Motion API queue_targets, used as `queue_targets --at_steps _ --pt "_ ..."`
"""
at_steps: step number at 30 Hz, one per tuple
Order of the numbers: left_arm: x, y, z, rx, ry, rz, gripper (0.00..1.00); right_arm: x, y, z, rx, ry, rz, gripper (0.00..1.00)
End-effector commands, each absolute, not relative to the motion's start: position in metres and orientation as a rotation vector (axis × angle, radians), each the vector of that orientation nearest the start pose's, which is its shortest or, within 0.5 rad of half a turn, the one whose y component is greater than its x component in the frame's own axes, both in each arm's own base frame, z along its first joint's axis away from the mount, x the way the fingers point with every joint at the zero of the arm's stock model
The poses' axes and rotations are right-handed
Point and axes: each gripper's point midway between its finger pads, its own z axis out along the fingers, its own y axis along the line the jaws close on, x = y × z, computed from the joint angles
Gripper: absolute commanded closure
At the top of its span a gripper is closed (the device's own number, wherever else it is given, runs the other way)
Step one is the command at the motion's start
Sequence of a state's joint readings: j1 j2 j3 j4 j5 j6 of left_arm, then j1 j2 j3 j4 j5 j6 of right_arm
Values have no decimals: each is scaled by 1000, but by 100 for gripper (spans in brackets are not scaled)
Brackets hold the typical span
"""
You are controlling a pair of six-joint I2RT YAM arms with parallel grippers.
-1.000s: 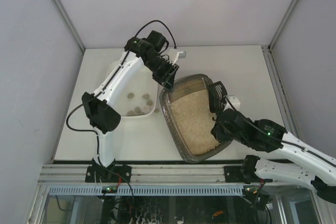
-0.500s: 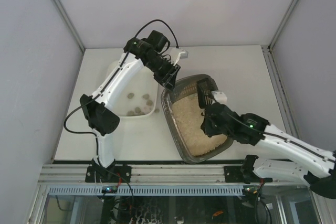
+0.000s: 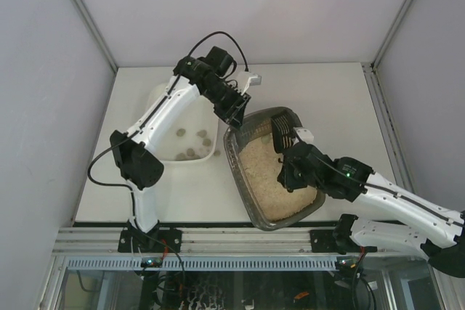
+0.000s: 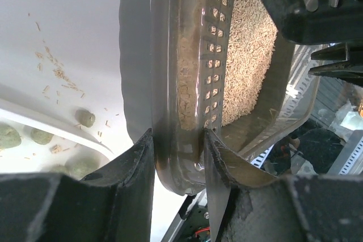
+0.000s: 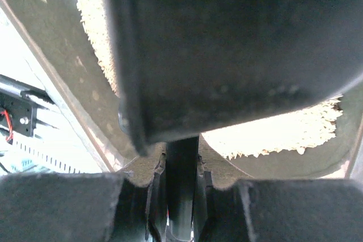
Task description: Clean the litter box
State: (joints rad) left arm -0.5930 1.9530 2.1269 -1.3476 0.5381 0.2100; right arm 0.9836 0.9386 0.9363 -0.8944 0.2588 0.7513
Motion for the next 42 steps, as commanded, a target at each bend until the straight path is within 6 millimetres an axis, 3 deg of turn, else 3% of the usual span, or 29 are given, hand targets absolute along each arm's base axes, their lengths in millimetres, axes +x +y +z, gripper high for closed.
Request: queue_targets --at_steps 1,3,8,17,23,28,31,42 --pt "286 -292 281 1238 2214 -801 100 133 198 167 -210 2507 548 100" --pt "293 -288 279 1229 2219 -745 100 120 201 159 -253 2568 582 100" --pt "285 -294 286 1233 2207 -826 100 88 202 139 -347 2729 587 100" --pt "279 -292 294 1229 2186 -842 100 68 206 113 -382 2888 532 100" --pt "279 -291 291 1227 2190 -831 100 52 205 130 -320 2884 647 100" --pt "280 -290 288 1224 2201 -823 100 36 210 151 -160 2848 929 100" --pt "280 -290 287 1225 2201 -827 100 40 203 153 -49 2820 915 100" --pt "278 -291 291 1219 2191 -840 100 78 182 116 163 2846 431 100"
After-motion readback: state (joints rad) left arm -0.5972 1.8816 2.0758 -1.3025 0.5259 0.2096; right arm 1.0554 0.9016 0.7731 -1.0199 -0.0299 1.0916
